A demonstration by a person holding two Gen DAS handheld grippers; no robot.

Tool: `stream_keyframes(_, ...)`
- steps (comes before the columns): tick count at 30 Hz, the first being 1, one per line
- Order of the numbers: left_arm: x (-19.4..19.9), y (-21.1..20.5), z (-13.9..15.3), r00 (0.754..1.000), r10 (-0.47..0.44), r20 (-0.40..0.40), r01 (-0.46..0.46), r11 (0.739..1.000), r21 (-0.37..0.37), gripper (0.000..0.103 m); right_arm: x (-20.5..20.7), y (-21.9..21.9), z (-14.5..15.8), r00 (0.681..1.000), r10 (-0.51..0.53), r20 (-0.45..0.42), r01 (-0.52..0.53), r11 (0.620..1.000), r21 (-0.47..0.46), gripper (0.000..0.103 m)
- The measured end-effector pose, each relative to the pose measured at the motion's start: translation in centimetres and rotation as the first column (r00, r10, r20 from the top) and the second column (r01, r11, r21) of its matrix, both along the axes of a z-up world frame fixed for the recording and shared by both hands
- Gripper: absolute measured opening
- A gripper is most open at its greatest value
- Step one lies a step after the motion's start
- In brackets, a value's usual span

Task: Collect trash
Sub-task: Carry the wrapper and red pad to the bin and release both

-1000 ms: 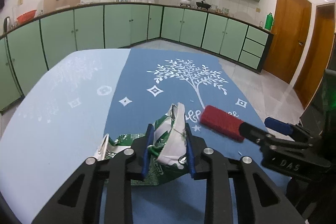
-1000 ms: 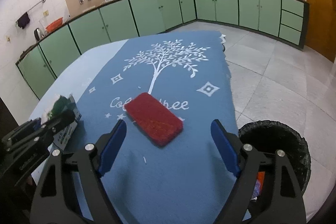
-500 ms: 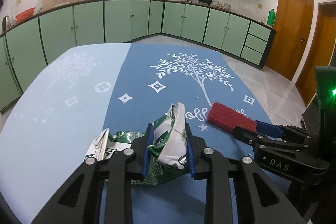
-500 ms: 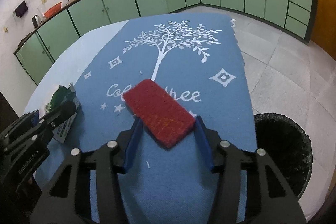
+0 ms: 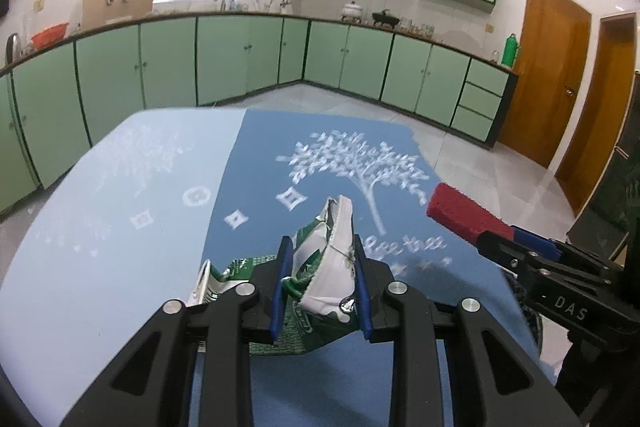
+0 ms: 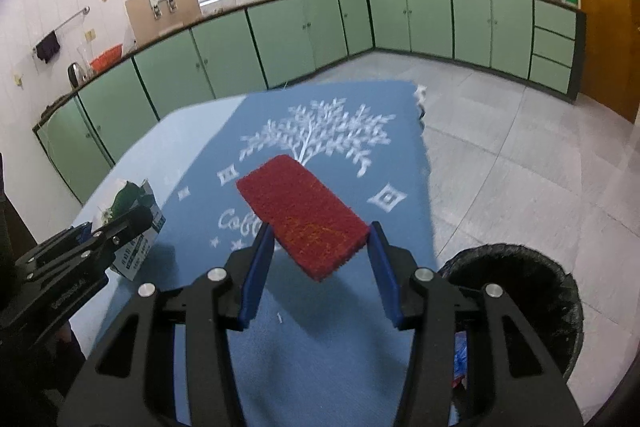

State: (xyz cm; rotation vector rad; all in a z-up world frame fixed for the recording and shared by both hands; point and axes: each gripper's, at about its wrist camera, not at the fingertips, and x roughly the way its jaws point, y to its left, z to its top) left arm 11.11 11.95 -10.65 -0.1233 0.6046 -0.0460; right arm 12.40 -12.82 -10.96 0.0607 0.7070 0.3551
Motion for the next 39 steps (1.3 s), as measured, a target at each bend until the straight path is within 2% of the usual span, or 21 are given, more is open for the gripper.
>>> stream_keyframes(11, -0.2, -4.3, 4.2, 0.99, -0.103, 0.1, 0.104, 0.995, -0.004, 0.028, -2.3, -4.5, 5.2, 0.991, -0.089, 0.105, 0.088, 0.996, 0.014, 0.046)
stream_keyframes(19, 0.5, -8.9, 5.5, 0.972, -0.204, 0.12, 0.205, 0.979, -0.001, 0.028, -3.8, -8.7, 6.5, 0.975, -0.168, 0.145, 0.168, 0.986, 0.012, 0.046)
stream_keyframes(28, 1.8, -15.7, 5.9, 0.929, -0.344, 0.134, 0.346, 0.938, 0.003, 0.028, -5.1, -15.5, 6.1, 0.94, -0.307, 0.149, 0.309, 0.951, 0.007, 0.046)
stream_keyframes(39, 4.3, -23.6, 4.9, 0.866, -0.484, 0.124, 0.491, 0.871, -0.025, 0.028, -6.1, -22.3, 3.1, 0.89, -0.442, 0.116, 0.446, 0.895, -0.012, 0.046)
